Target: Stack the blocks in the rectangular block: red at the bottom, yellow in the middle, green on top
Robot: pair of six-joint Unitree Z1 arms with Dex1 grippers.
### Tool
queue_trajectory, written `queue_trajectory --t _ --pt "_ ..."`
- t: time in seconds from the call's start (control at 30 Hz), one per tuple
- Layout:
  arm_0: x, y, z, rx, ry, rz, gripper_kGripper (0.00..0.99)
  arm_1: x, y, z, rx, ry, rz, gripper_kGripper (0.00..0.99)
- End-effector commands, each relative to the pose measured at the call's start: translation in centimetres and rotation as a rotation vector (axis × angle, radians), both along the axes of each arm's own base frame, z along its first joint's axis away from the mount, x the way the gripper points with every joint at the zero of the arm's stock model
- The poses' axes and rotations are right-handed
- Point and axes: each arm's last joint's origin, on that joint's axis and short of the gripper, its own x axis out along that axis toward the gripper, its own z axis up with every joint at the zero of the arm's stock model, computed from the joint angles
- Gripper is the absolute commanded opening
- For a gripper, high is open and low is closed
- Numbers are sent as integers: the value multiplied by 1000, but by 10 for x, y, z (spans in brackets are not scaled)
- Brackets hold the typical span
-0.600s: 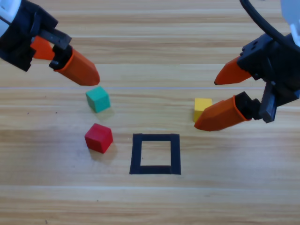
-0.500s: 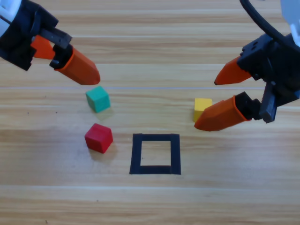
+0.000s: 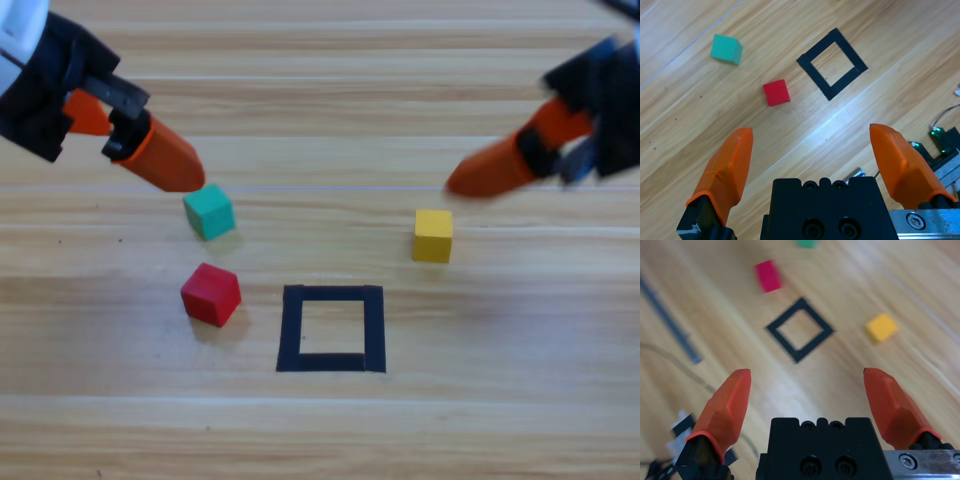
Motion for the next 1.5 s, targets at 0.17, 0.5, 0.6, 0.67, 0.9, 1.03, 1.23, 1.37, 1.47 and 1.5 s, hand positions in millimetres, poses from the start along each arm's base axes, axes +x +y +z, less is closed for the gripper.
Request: queue_trajectory --t 0.17,0.5,0.6,0.67,0.9,1.03,1.23,1.37,1.47,1.5 --pt "16 -20 -57 121 136 123 990 68 -10 -43 -178 19 -333 990" --pt "39 -46 -114 211 266 179 990 118 25 -89 -240 275 -696 988" --pt "46 -52 -121 213 268 182 990 141 45 -108 -324 340 -751 989" --pt "54 -53 -127 212 279 197 990 156 57 -121 -369 354 -767 989" --pt "88 -49 -161 212 336 260 990 191 90 -163 -404 413 -747 988" --pt "99 -49 -172 216 347 288 990 190 100 -166 -396 417 -729 988" --pt "111 -48 -186 220 351 318 986 190 104 -176 -409 429 -726 979" --pt "116 -49 -197 228 346 329 986 191 105 -185 -422 446 -722 979" --pt "119 -50 -203 232 344 336 986 191 106 -191 -431 459 -721 980" --pt "119 -50 -204 230 343 336 986 191 106 -195 -435 465 -720 979"
